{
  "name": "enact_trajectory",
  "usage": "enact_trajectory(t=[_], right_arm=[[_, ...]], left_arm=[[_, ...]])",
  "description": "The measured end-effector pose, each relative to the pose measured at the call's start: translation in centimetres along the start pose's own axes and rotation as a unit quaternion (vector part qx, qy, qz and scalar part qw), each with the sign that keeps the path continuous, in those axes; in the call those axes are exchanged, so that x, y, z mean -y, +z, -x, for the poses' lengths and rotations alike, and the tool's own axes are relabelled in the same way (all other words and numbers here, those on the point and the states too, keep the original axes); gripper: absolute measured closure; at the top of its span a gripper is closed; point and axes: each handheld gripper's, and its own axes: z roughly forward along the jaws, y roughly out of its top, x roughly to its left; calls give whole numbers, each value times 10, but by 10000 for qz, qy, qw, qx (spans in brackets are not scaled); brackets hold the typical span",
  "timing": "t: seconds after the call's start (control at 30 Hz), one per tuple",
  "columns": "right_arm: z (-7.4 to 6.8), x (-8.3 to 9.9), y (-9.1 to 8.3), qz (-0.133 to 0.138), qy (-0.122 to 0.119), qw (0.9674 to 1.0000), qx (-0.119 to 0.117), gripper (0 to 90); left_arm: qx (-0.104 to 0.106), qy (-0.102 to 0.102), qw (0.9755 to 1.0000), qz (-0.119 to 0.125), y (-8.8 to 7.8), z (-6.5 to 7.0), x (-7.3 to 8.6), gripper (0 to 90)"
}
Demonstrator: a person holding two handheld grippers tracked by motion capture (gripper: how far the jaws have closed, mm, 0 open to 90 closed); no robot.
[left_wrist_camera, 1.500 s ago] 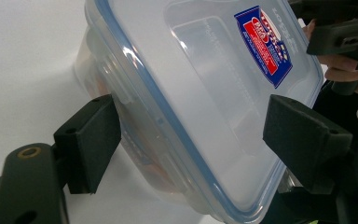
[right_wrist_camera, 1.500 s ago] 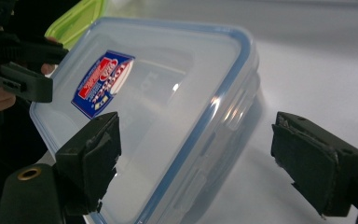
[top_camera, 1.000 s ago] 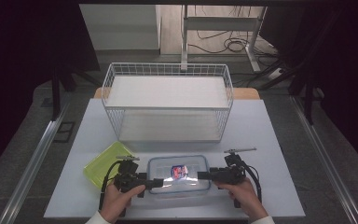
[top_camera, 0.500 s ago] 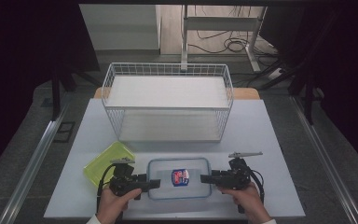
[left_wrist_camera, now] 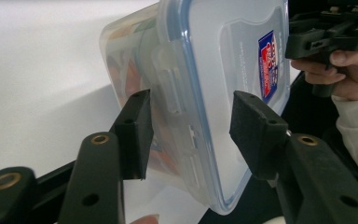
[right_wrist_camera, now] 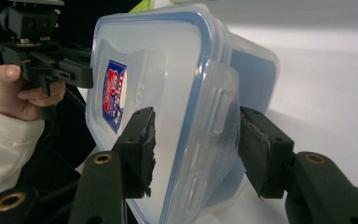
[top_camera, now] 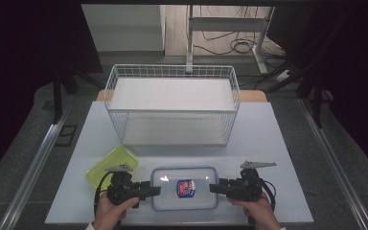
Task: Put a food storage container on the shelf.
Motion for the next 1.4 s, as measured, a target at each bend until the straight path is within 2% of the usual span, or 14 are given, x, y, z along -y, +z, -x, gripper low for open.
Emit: enact_trajectory(t=[0.13, 0.27, 0.57, 0.83, 1.1, 1.4], right_arm=[[-2, 4, -1, 79, -83, 9999, 16, 492], [-5, 7, -2, 201, -46, 9998, 72, 493], [-6, 9, -3, 289, 22, 9996, 36, 511], [-7, 8, -3, 380, 49, 9993, 5, 514], [-9, 5, -9, 456, -83, 9989, -6, 516], [-15, -2, -14, 557, -273, 9981, 7, 516]], left_arm=[[-13, 34, 10000, 35, -1, 1, 2, 508], [-33, 8, 10000, 80, 0, 2, 2, 506], [-73, -14, 9998, 197, -2, 4, 4, 516], [-153, 116, 9993, 320, -5, 8, 2, 517], [-161, 305, 9987, 377, -7, 15, -1, 521], [-177, 421, 9979, 460, -12, 20, -7, 521]])
